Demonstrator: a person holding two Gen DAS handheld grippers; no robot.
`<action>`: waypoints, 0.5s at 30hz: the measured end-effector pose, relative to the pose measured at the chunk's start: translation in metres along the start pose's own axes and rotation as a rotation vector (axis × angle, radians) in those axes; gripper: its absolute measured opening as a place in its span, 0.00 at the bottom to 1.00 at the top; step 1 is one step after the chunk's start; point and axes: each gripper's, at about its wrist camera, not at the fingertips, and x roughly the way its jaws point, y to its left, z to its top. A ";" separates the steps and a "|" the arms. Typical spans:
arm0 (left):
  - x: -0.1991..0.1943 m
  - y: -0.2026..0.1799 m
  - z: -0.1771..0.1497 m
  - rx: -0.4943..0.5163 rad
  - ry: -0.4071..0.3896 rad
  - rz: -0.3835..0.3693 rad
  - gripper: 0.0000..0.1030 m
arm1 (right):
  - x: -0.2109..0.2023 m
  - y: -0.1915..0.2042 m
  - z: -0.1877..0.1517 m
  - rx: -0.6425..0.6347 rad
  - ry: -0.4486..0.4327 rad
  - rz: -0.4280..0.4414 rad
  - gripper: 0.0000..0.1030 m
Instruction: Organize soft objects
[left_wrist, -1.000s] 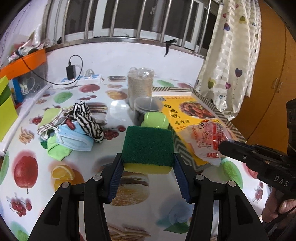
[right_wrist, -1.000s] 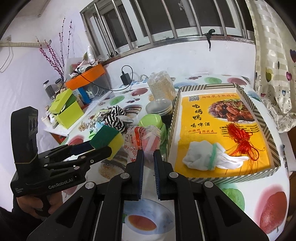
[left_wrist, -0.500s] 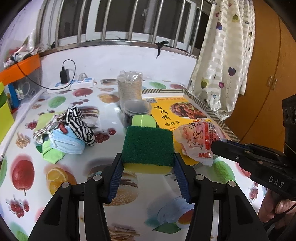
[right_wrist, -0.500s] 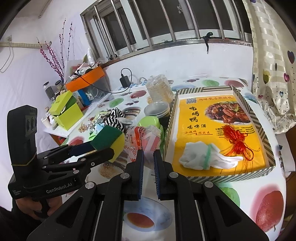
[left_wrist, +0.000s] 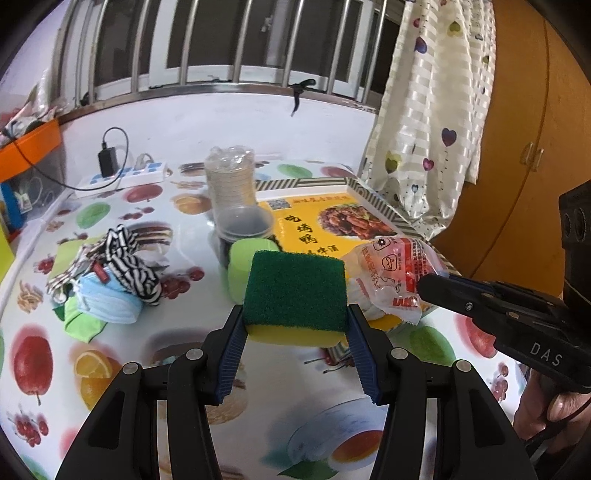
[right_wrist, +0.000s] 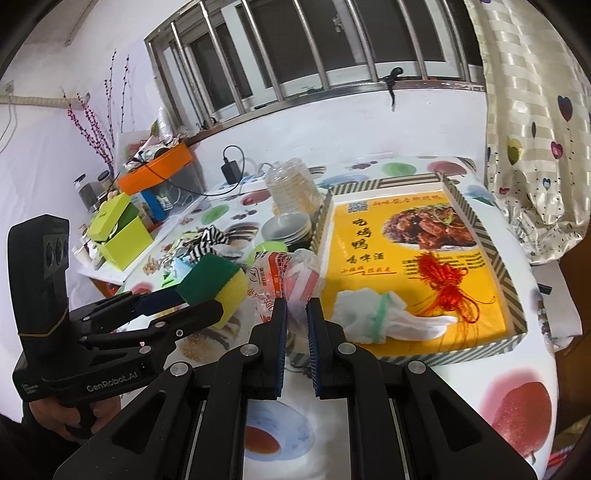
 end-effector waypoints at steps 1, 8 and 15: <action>0.001 -0.002 0.001 0.004 0.001 -0.004 0.52 | 0.000 -0.002 0.001 0.003 -0.002 -0.005 0.11; 0.010 -0.016 0.007 0.027 0.002 -0.022 0.52 | -0.007 -0.020 0.003 0.035 -0.019 -0.040 0.11; 0.020 -0.027 0.012 0.046 0.012 -0.040 0.52 | -0.010 -0.039 0.003 0.068 -0.026 -0.073 0.11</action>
